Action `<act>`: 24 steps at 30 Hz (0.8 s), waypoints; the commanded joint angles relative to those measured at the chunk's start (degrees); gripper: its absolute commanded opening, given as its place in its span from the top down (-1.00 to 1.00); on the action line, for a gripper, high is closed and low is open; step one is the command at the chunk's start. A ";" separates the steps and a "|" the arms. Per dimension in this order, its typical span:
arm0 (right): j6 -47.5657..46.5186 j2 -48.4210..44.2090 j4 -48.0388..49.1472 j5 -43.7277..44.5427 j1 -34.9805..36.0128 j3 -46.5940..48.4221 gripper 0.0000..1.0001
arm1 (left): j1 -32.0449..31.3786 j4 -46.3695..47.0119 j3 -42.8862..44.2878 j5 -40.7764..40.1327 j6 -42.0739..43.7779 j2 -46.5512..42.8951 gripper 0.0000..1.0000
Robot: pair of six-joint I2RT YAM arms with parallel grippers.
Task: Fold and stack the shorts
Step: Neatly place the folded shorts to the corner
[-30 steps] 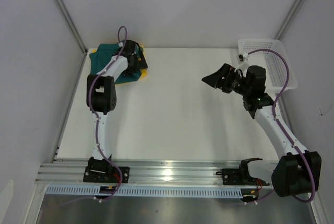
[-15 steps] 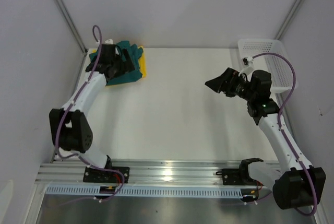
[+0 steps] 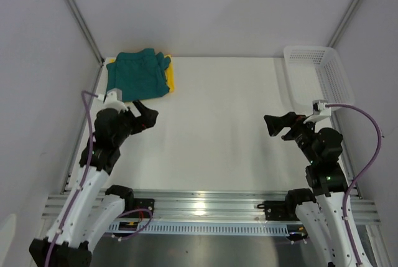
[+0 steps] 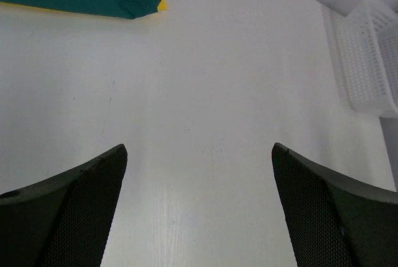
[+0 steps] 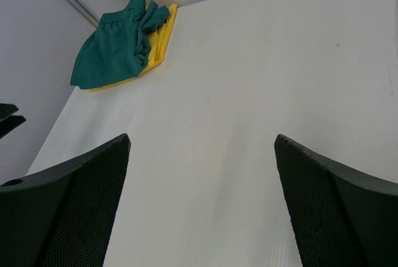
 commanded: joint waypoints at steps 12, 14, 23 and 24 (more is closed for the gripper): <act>0.36 -8.16 0.27 8.53 -0.04 -12.54 -0.95 | -0.64 4.21 -21.18 2.16 -5.51 -29.67 -0.98; 0.35 -8.07 -0.33 8.61 -0.04 -12.37 -0.94 | -1.34 4.30 -20.84 2.07 -5.43 -29.67 -0.98; -0.17 -9.30 -0.43 6.77 -0.04 -11.93 -0.94 | -1.43 2.98 -19.68 2.51 -6.39 -26.42 -0.98; -0.26 -9.22 -0.34 5.55 -0.04 -12.01 -0.92 | -1.43 2.98 -19.60 2.42 -6.48 -26.59 -0.98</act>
